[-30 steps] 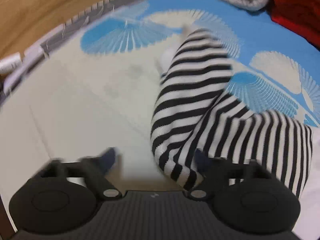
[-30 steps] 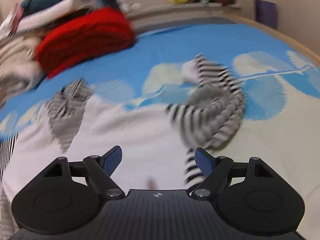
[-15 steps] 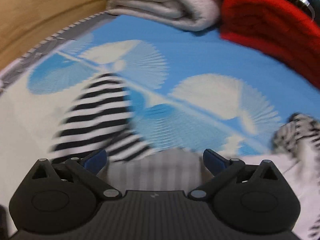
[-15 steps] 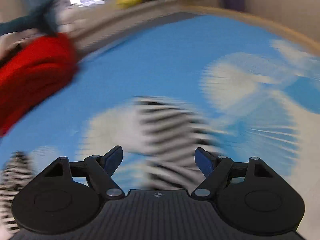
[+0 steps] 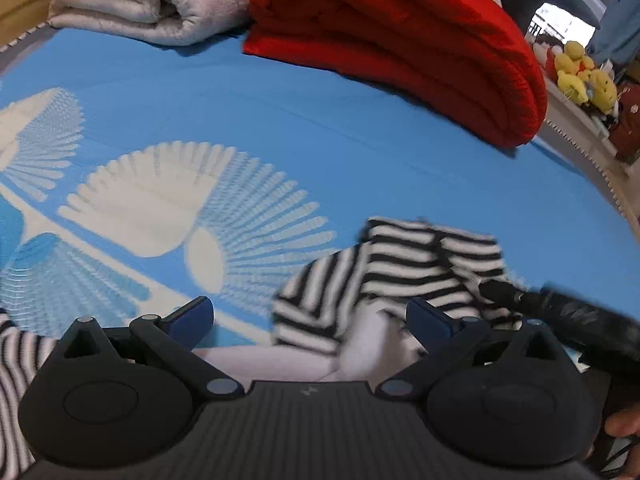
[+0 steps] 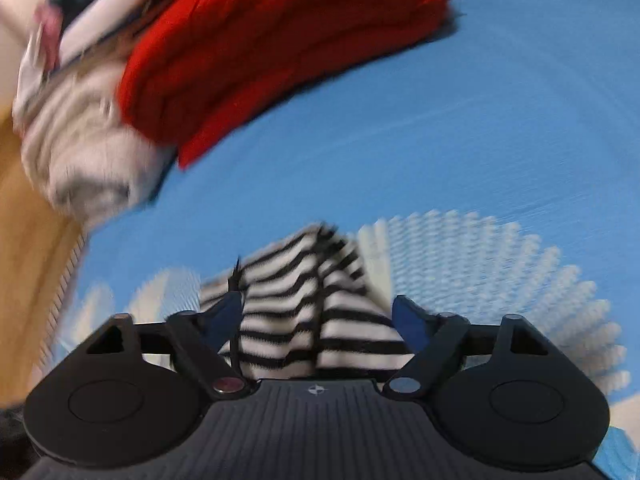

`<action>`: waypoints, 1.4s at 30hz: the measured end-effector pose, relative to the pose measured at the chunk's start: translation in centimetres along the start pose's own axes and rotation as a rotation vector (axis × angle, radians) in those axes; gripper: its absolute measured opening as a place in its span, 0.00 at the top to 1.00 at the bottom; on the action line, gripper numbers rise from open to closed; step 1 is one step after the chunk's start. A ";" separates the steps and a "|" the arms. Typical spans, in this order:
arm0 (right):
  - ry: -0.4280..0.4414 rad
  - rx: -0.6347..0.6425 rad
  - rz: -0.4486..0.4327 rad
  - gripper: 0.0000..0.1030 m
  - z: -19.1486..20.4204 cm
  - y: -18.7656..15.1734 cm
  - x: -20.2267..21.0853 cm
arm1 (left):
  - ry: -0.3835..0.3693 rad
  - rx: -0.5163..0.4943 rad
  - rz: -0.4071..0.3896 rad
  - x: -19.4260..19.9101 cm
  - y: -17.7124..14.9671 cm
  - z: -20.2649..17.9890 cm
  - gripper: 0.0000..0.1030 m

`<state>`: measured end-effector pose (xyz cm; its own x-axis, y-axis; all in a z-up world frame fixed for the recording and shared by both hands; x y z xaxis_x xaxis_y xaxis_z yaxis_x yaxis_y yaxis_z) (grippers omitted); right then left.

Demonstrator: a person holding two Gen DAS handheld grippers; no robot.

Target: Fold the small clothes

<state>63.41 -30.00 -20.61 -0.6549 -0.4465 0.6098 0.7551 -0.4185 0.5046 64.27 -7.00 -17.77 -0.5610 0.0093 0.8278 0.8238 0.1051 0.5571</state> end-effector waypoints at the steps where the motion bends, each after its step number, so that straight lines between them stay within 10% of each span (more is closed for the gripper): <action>1: -0.007 0.077 0.009 0.93 0.9 -0.5 -0.3 | 0.020 0.002 0.001 0.2 -0.2 1.0 0.00; 6: 0.197 0.543 -0.033 0.94 7.9 -7.2 8.4 | 0.069 0.005 -0.014 1.8 -1.9 6.3 0.00; 11: 0.211 0.936 0.363 0.84 7.1 -22.3 16.1 | 0.065 -0.012 0.014 3.0 -4.4 9.2 0.00; 13: 0.141 0.904 0.358 0.52 5.7 -22.6 17.5 | 0.057 0.001 0.025 3.7 -5.1 9.5 0.00; 18: 0.156 0.518 0.104 0.29 5.3 -13.2 18.4 | 0.133 0.062 0.047 6.5 -7.7 11.2 0.00; 23: 0.258 0.496 0.355 0.18 8.5 -15.1 12.6 | 0.186 -0.011 0.011 8.8 -7.4 12.3 0.00; 24: 0.211 0.564 0.377 0.27 8.9 -16.4 11.8 | 0.193 -0.006 -0.005 9.0 -7.1 12.7 0.00; 25: 0.151 0.658 0.391 0.81 9.4 -17.4 10.9 | 0.196 0.001 -0.011 9.0 -6.9 13.1 0.00; 28: 0.101 0.759 0.479 0.95 11.7 -16.2 10.1 | 0.212 0.024 0.009 8.2 -6.9 14.3 0.00; 30: 0.047 0.709 0.336 0.94 13.4 -9.1 10.4 | 0.232 0.041 0.015 7.6 -6.8 14.9 0.00; 32: -0.122 0.495 -0.028 0.90 13.5 0.8 11.8 | 0.260 0.061 0.008 7.3 -6.8 15.6 0.00; 34: -0.230 0.328 -0.372 0.30 12.8 6.6 15.3 | 0.258 0.075 0.003 7.5 -6.8 16.0 0.00; 35: -0.242 0.338 -0.442 0.17 12.7 7.3 16.8 | 0.241 0.079 0.001 7.7 -6.8 15.9 0.00; 42: -0.299 0.493 -0.207 0.16 3.0 -4.8 24.9 | 0.187 0.057 0.044 9.3 -8.2 14.0 0.00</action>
Point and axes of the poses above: each gripper's, at about its wrist camera, not at the fingertips, and x roughly against the way its jaws point, z to its left, y to its top, the point moved 7 cm from there along -x, roughly the way its jaws point, and after that the axes turned 8 degrees about y, right-handed, at the moved point
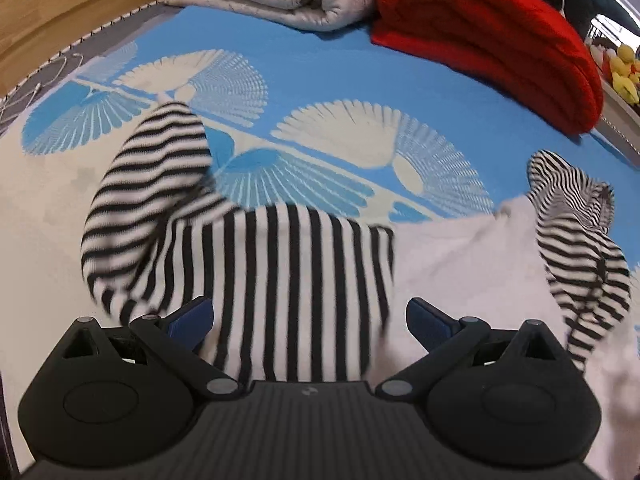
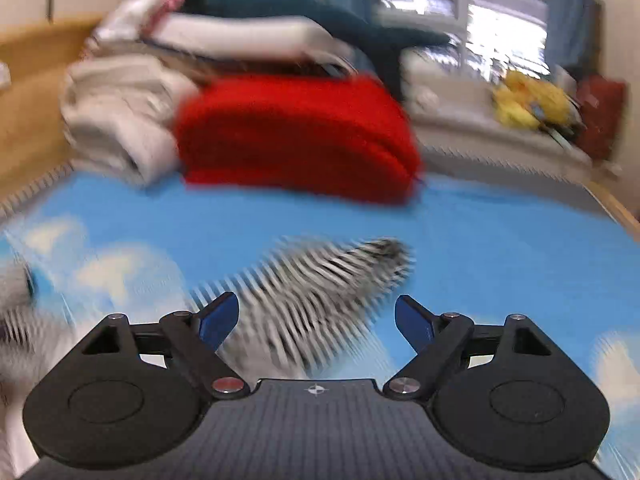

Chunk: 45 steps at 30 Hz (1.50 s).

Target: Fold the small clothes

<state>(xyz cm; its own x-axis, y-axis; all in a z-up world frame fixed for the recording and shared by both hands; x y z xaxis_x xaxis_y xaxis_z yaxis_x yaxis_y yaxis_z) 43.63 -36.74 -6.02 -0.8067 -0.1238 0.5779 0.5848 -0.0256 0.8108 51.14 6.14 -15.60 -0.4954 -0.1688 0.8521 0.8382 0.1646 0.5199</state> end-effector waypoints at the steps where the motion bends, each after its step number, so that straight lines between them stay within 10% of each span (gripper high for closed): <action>1: -0.068 -0.037 0.013 0.16 -2.0 -2.6 1.2 | -0.013 -0.011 0.014 0.7 -0.8 -0.3 0.00; 8: -0.229 -0.592 0.107 0.17 -14.6 -18.0 11.5 | -0.085 -0.195 0.049 7.1 -10.7 -1.3 0.00; 16: -0.255 -0.775 -0.089 0.17 -20.3 -16.7 9.3 | -0.148 -0.163 0.164 6.8 -22.2 2.4 0.00; 29: -0.399 -1.017 -0.048 0.16 -32.7 -16.3 -3.4 | -0.153 0.019 0.082 4.6 -15.0 2.8 0.00; 31: -0.333 -0.963 -0.008 0.28 -31.8 -15.5 -5.2 | -0.170 0.036 0.104 4.2 -14.4 2.2 0.00; 32: -0.240 -0.904 0.016 0.50 -30.6 -14.7 -6.3 | -0.179 0.043 0.109 4.1 -14.2 2.1 0.00; 33: -0.127 -0.873 0.041 0.96 -29.1 -14.0 -7.1 | -0.192 0.052 0.113 4.1 -14.1 1.8 0.00; 39: 0.165 -0.279 0.073 0.97 -12.5 -11.0 -0.4 | -0.222 0.027 0.067 5.3 -13.8 0.6 0.00; 42: 0.342 -0.058 0.307 0.95 -2.7 -16.1 3.6 | -0.234 0.037 0.072 5.5 -14.0 0.3 0.00; 45: 0.379 -0.030 0.423 0.68 0.1 -19.8 6.2 | -0.253 0.052 0.063 5.9 -14.0 0.4 0.00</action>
Point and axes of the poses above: each gripper's, at about its wrist camera, not at the fingertips, and x roughly against the way its jaws point, z to its left, y to its top, the point moved 7 cm from there along -x, roughly the way its jaws point, and after that the axes turned 8 degrees about y, right-handed, at the moved point
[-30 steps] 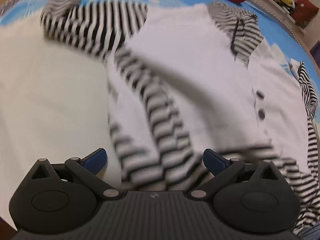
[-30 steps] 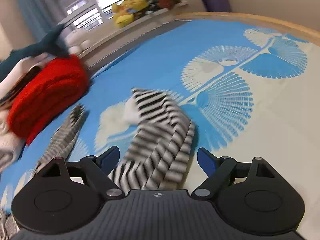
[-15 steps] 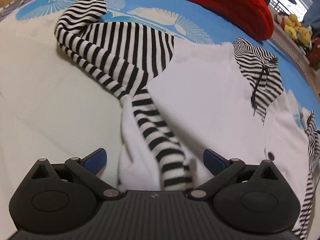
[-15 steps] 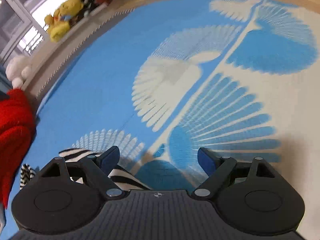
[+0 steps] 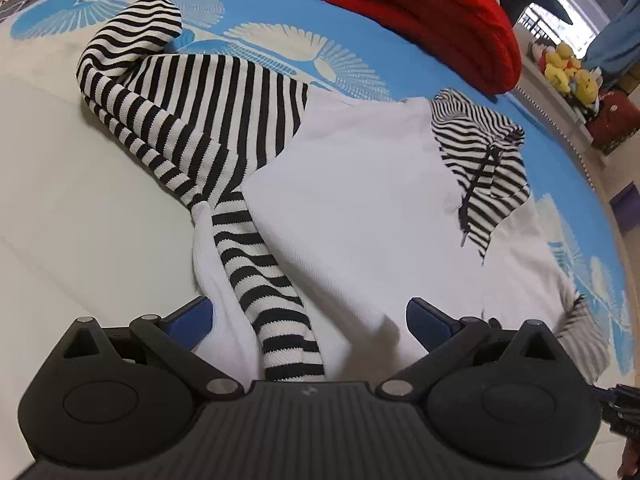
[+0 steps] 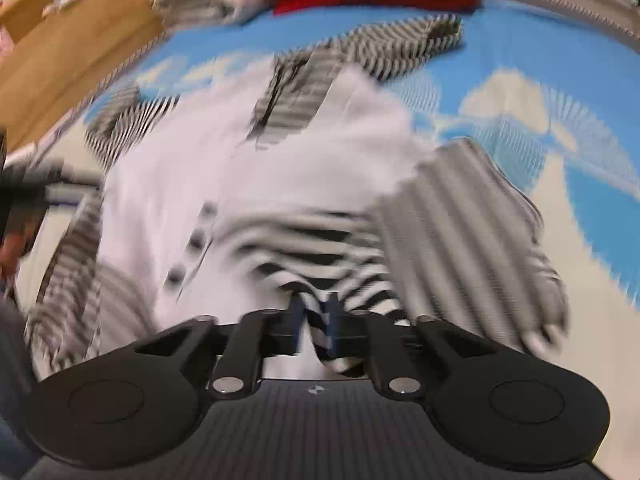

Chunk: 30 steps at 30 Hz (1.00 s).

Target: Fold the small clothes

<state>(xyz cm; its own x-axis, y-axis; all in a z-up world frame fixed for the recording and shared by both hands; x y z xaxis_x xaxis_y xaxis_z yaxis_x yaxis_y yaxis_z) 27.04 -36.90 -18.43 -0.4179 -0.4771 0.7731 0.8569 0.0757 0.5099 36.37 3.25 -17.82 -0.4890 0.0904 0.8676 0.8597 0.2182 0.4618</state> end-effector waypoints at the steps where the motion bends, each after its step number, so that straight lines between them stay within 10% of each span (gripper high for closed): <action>1: -0.035 -0.008 -0.025 0.53 -0.1 -0.3 0.7 | -0.001 0.001 -0.003 0.1 0.0 0.1 0.00; 6: -0.123 0.042 -0.164 0.45 0.0 2.0 4.5 | 0.004 0.029 0.001 0.3 0.2 1.0 0.00; 15: -0.171 0.671 -0.040 0.22 9.6 1.4 -3.2 | -0.013 0.025 -0.002 0.4 0.3 0.0 0.00; 20: -0.012 0.333 -0.094 0.22 5.5 5.4 -4.1 | -0.024 0.030 -0.001 0.4 0.2 -0.2 0.00; 22: -0.003 0.283 0.030 0.23 3.6 4.5 -6.5 | -0.028 0.032 0.005 0.3 0.2 -0.3 0.00; 24: -0.007 0.310 0.175 0.39 3.0 2.6 -8.6 | -0.034 0.029 0.006 0.3 0.3 -0.5 0.00; 26: 0.007 0.365 0.149 0.81 4.3 2.1 -8.0 | -0.035 0.019 0.000 0.4 0.4 -0.8 0.00; 30: -0.082 0.349 -0.123 0.88 5.7 5.5 -1.4 | -0.026 0.013 -0.003 0.2 0.4 -1.0 0.00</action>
Point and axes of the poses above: each gripper's, at about its wrist camera, not at the fingertips, and x roughly against the way its jaws point, z to its left, y to its top, the point moved 7 cm from there along -x, roughly the way its jaws point, and after that the axes turned 8 degrees about y, right-handed, at the moved point
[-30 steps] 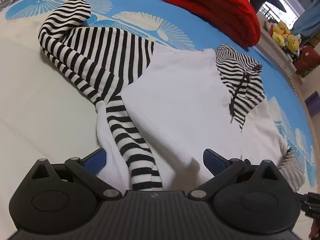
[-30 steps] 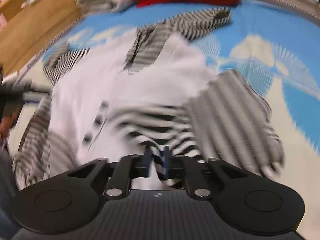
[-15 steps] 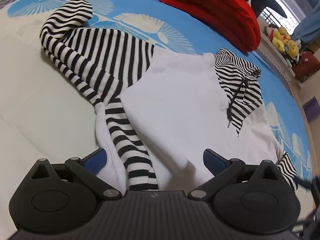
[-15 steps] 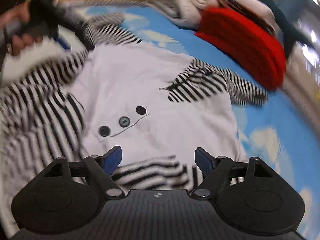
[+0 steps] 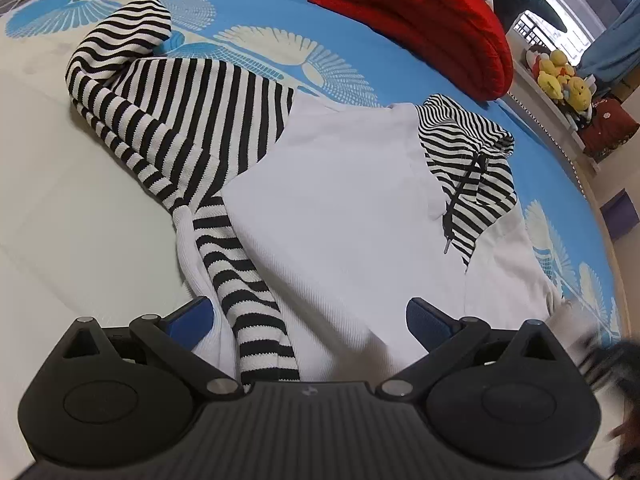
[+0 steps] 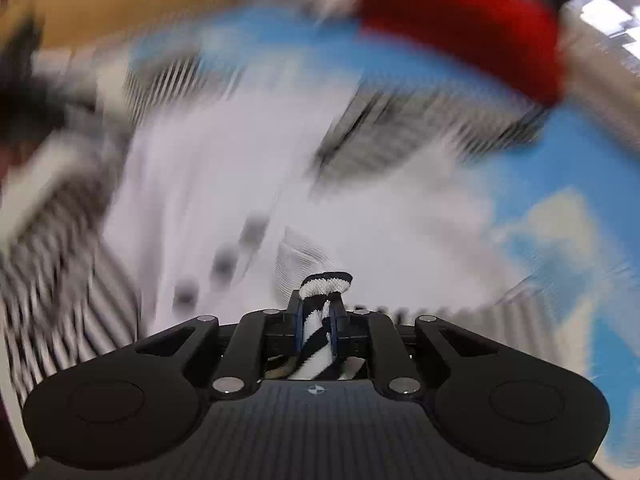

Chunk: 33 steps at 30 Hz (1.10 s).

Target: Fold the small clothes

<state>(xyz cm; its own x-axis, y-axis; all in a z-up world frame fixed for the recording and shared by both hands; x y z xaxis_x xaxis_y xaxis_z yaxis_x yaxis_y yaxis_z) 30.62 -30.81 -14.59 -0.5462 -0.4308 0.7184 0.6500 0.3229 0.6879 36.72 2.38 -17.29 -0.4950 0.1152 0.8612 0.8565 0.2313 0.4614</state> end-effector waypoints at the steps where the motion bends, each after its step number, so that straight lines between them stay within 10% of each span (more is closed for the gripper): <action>1: -0.069 -0.042 -0.090 0.88 -1.4 1.1 2.2 | 0.005 0.001 -0.001 -0.1 0.0 0.1 0.00; 5: -0.618 -0.274 -0.378 0.88 -12.4 1.5 13.8 | 0.021 0.016 0.005 -0.3 0.0 0.5 0.00; 9: -1.064 -0.461 -0.287 0.89 -24.2 -5.6 20.0 | 0.039 0.010 0.007 -0.7 -0.1 0.5 0.00; 14: -1.005 -0.849 -0.169 0.89 -31.2 -16.6 19.2 | 0.066 0.004 0.019 -1.4 -0.2 0.8 0.00; 21: -0.933 -1.001 -0.310 0.88 -32.9 -17.9 19.7 | 0.084 -0.019 0.027 -2.0 -0.1 0.9 0.00; 23: -0.924 -0.997 -0.322 0.73 -33.3 -17.6 20.0 | 0.080 -0.010 0.030 -2.0 0.0 1.0 0.00; 25: -1.015 -0.980 -0.203 0.23 -32.9 -18.8 19.9 | 0.078 -0.011 0.027 -1.9 0.0 1.0 0.00; 28: -1.105 -0.883 -0.102 0.25 -31.0 -19.2 19.5 | 0.071 -0.009 0.020 -1.5 0.0 1.1 0.00; 33: -0.755 -0.901 -0.162 0.25 -22.7 -16.3 17.1 | 0.036 -0.018 0.020 -0.4 -0.1 1.3 0.00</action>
<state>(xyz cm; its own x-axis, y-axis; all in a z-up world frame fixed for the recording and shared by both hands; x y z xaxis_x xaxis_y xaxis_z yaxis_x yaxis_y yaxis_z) 22.71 -62.59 -15.87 -0.6334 0.2914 0.7169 0.5172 -0.5297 0.6723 36.64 3.59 -17.94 -0.4721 0.0844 0.8775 0.8690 0.2118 0.4472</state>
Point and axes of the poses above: each gripper's, at about its wrist camera, not at the fingertips, and x roughly against the way its jaws point, z to its left, y to its top, the point moved 7 cm from there along -x, roughly the way its jaws point, and after that the axes turned 8 degrees about y, right-handed, at the moved point
